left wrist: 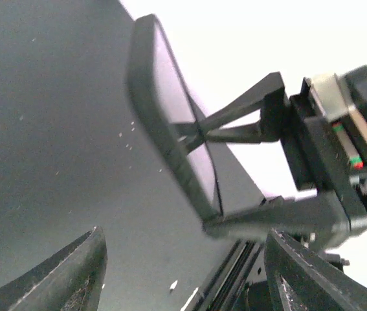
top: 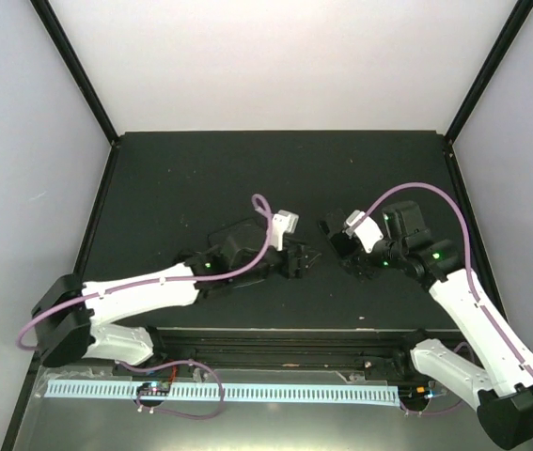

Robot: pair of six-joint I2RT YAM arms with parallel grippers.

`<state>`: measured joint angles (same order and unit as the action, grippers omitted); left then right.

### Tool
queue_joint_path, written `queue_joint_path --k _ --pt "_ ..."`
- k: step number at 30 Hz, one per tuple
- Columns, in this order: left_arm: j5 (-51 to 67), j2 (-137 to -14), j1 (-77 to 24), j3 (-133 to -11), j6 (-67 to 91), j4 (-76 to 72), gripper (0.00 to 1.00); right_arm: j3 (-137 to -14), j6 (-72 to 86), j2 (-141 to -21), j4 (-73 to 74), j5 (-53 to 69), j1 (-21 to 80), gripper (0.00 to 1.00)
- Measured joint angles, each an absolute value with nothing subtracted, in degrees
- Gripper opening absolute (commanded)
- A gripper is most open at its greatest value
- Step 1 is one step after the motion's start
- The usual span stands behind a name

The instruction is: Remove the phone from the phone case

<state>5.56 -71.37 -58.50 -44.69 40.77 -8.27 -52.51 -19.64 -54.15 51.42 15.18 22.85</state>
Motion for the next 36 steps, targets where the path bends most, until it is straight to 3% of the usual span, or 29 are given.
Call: queue_joint_path --k 11,16,26,28,32,33,36 --pt "-3.9 -85.03 -61.08 -54.41 45.93 -12.1 0.5 -49.1 -19.64 -49.71 47.9 15.62 23.03 0.36" --pt "-4.08 -89.82 -61.1 -59.94 46.61 -12.58 0.38 -48.07 -19.64 -47.42 47.4 15.51 23.07 0.36" --pt "-4.21 -90.0 -61.08 -59.7 47.2 -17.8 0.13 -48.07 -19.62 -46.26 47.13 14.98 23.07 0.38" --pt "-3.51 -90.0 -61.04 -59.4 47.33 -18.72 0.06 -48.07 -19.57 -45.93 47.13 14.96 23.07 0.5" --pt "-1.15 -89.58 -59.99 -58.63 48.01 -20.88 0.01 -48.07 -19.46 -45.12 46.92 14.94 23.05 0.95" --pt "-0.14 -89.01 -59.57 -58.08 48.25 -21.08 0.02 -48.1 -19.55 -44.91 46.89 15.49 23.07 0.99" --pt "3.2 -85.27 -57.78 -55.07 46.89 -19.99 0.02 -49.08 -20.34 -44.1 47.44 18.33 23.11 1.0"
